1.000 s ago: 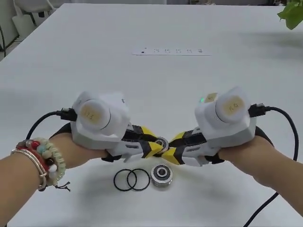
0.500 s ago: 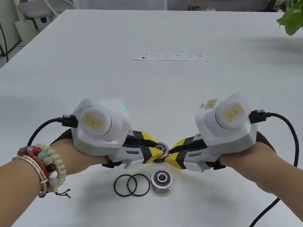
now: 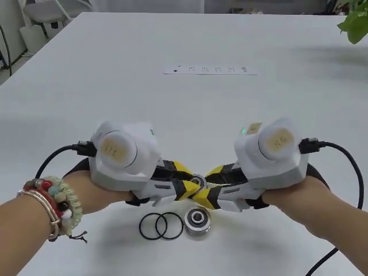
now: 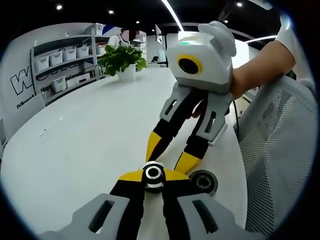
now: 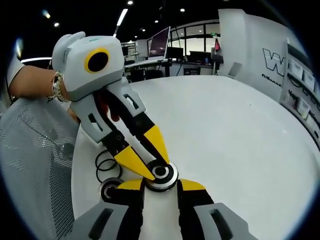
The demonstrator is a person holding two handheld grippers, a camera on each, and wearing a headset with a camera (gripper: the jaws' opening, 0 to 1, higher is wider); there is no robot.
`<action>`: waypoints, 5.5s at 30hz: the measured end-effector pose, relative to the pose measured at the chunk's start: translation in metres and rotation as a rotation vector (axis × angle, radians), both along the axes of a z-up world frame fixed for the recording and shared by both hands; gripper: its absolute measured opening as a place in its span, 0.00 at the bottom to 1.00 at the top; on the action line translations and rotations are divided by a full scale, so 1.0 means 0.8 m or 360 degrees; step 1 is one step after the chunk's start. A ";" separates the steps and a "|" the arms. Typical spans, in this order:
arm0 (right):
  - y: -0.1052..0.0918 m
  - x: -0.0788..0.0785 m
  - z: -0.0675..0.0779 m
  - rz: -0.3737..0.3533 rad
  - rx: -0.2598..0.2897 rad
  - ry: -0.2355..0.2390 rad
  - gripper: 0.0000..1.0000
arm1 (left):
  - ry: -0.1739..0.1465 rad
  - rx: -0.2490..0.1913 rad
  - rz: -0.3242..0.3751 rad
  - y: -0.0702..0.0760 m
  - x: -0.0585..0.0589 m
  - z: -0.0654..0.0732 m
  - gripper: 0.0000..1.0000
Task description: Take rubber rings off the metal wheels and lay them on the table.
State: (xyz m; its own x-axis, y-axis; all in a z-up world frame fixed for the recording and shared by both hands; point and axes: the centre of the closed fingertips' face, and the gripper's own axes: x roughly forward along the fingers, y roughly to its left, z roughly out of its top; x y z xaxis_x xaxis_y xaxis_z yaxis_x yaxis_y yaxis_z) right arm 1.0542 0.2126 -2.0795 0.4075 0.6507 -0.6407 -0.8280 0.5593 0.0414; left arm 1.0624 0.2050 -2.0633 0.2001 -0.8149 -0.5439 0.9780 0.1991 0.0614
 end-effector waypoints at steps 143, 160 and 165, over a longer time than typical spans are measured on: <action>0.010 0.009 0.078 -0.0338 0.0380 0.0206 0.00 | -0.0174 -0.0022 0.0074 0.137 -0.073 0.149 0.81; 0.049 -0.013 0.084 -0.0170 0.0418 0.0247 0.00 | -0.0008 -0.0041 0.0281 0.186 -0.103 0.098 0.90; 0.059 -0.021 0.079 -0.0117 0.0393 0.0269 0.00 | 0.0031 -0.0056 0.0312 0.189 -0.108 0.090 0.92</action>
